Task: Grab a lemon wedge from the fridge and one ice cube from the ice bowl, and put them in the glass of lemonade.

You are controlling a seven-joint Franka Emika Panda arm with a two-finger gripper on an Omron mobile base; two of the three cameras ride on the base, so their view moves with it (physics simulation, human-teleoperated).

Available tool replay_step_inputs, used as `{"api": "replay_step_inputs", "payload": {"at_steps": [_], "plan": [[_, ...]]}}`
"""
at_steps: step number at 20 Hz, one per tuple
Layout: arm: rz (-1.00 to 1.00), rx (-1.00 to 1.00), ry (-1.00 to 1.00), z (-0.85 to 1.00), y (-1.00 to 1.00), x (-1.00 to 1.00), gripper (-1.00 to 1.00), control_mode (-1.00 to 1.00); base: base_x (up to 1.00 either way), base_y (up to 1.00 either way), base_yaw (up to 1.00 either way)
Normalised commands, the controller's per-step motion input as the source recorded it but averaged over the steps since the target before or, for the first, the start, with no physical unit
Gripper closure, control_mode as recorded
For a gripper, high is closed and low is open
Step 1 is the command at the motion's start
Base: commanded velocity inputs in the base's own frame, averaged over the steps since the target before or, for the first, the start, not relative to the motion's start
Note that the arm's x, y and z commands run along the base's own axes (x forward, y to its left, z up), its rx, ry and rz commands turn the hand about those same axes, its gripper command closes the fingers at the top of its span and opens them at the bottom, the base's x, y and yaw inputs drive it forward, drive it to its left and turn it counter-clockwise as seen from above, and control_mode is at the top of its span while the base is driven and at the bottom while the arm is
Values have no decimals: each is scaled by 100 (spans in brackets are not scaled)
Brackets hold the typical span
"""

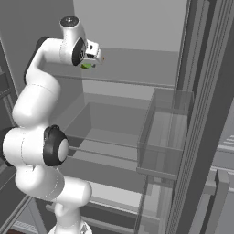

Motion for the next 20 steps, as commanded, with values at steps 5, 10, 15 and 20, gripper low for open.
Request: {"api": "replay_step_inputs", "payload": {"at_steps": [5, 10, 15, 20], "plan": [[0, 0, 1, -1, -2, 3, -100, -100, 0, 0, 0], [0, 0, 0, -22, -1, -5, -100, -100, 0, 0, 0], [0, 0, 0, -50, 0, 0, -100, -100, 0, 0, 0], [0, 0, 0, -1, 0, 0, -100, -100, 0, 0, 0]]}}
